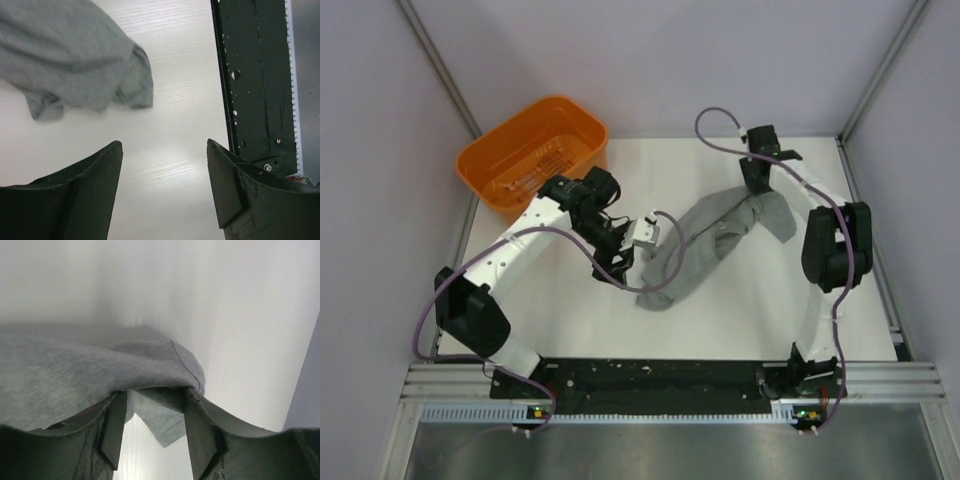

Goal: Fold and stack the t-shirts
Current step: Move the tshirt to the center of the board, then flatten out the tshirt

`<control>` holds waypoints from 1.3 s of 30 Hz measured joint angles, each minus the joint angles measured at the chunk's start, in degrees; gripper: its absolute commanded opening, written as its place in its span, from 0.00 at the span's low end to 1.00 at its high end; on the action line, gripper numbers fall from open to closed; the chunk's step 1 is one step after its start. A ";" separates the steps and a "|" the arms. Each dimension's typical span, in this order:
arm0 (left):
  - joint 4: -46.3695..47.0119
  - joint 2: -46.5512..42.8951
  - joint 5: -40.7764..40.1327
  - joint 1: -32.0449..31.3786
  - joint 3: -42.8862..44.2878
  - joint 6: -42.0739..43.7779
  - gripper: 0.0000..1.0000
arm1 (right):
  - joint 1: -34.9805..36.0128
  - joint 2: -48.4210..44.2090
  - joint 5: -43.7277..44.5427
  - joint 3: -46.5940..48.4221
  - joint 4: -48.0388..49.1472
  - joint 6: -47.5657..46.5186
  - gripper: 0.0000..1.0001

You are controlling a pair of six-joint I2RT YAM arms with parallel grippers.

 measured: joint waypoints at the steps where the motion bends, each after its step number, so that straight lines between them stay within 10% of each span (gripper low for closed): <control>1: -0.11 -0.72 -0.63 0.09 -0.70 -0.44 0.72 | -1.18 0.00 -1.81 2.27 0.33 2.01 0.56; 8: 8.50 -2.49 -10.64 2.14 -8.11 -9.81 0.73 | 0.28 -13.20 -15.56 -2.40 1.62 12.00 0.74; 16: 20.98 -3.32 -10.21 9.05 -17.62 -17.29 0.69 | 20.79 -35.71 -35.67 -27.43 8.59 8.41 0.58; 25: 24.94 -7.19 -1.90 13.88 -22.32 -17.73 0.68 | 27.08 -29.94 -31.17 -35.69 11.67 7.17 0.65; 27: 24.92 -7.69 -1.51 14.49 -23.04 -17.66 0.68 | 29.59 -28.50 -29.46 -36.35 11.87 7.13 0.57; 30: 24.83 -7.76 -0.66 14.82 -23.54 -17.51 0.67 | 31.17 -27.08 -26.51 -36.35 12.85 7.21 0.03; 39: 24.76 -7.74 1.51 7.85 -23.58 -14.19 0.76 | 28.96 -30.10 -19.39 -36.35 12.35 10.69 0.00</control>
